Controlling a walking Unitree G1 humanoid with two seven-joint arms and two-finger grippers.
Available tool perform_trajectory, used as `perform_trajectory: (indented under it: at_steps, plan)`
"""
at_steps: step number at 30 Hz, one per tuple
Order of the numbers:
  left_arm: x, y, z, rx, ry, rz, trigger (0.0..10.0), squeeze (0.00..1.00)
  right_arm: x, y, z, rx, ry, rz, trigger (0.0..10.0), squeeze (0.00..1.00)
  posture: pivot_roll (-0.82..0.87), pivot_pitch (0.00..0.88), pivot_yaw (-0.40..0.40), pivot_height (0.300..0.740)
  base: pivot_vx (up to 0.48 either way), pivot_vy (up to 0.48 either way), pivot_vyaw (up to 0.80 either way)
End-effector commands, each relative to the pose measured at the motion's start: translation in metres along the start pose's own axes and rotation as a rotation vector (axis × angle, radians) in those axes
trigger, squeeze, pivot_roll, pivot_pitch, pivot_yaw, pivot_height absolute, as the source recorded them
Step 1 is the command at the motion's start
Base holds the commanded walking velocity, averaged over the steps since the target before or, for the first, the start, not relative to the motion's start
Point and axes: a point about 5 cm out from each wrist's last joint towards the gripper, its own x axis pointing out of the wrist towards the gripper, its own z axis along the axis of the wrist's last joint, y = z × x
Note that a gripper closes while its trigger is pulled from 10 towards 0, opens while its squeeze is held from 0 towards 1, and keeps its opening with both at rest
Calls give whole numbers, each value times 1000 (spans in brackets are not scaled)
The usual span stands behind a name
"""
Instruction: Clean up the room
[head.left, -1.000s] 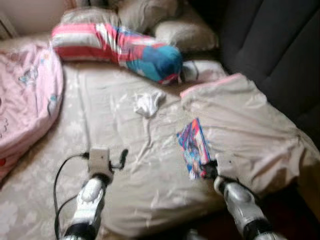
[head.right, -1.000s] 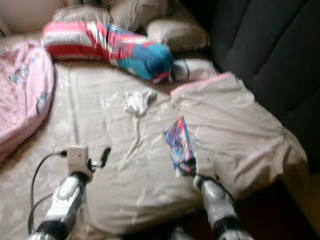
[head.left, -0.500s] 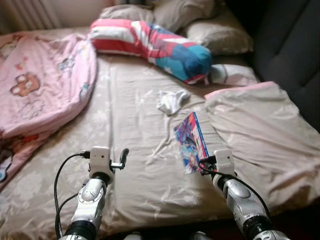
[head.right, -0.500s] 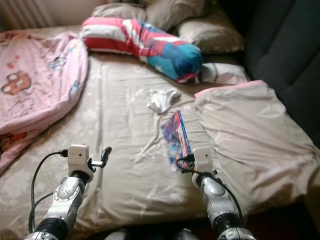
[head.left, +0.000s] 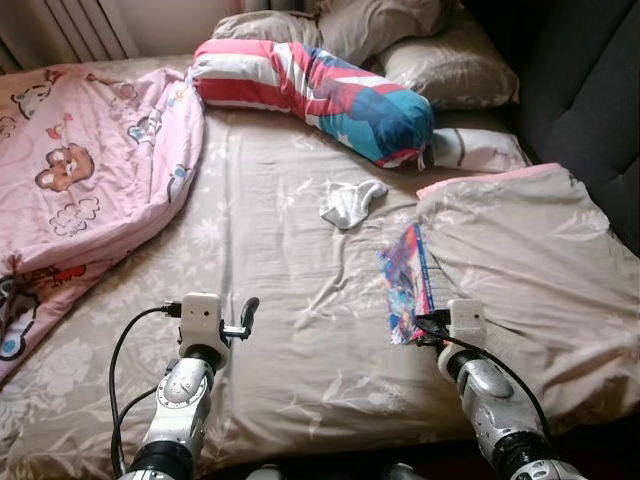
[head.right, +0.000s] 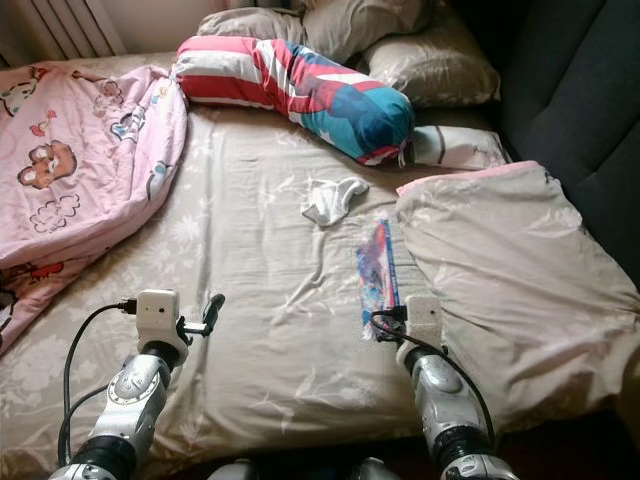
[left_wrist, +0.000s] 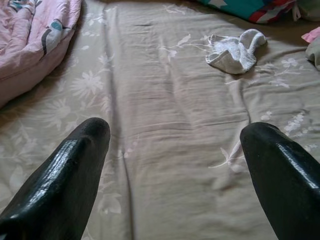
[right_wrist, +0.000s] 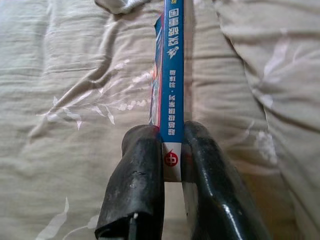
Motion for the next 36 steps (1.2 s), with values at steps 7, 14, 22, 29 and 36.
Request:
perform_trajectory:
  at_steps: [7,14,22,29,36]
  plan:
    - [-10,1,-10,22,35,-18,10000,0,4,9,-2,46,39,49,10000,0,138,240,10,740,0,0,0]
    - [-17,6,-12,43,41,-26,10000,0,6,15,-6,38,102,80,10000,0,161,271,35,740,0,0,0]
    - [-21,11,-11,56,45,-28,10000,0,7,18,-4,26,108,129,10000,0,174,290,46,740,0,0,0]
    - [-22,10,-10,60,50,-37,10000,0,6,9,-9,-23,164,71,10000,27,184,304,59,740,0,0,0]
    - [-23,11,-9,64,54,-41,10000,0,3,1,-13,-57,188,42,10000,86,186,305,65,740,0,0,0]
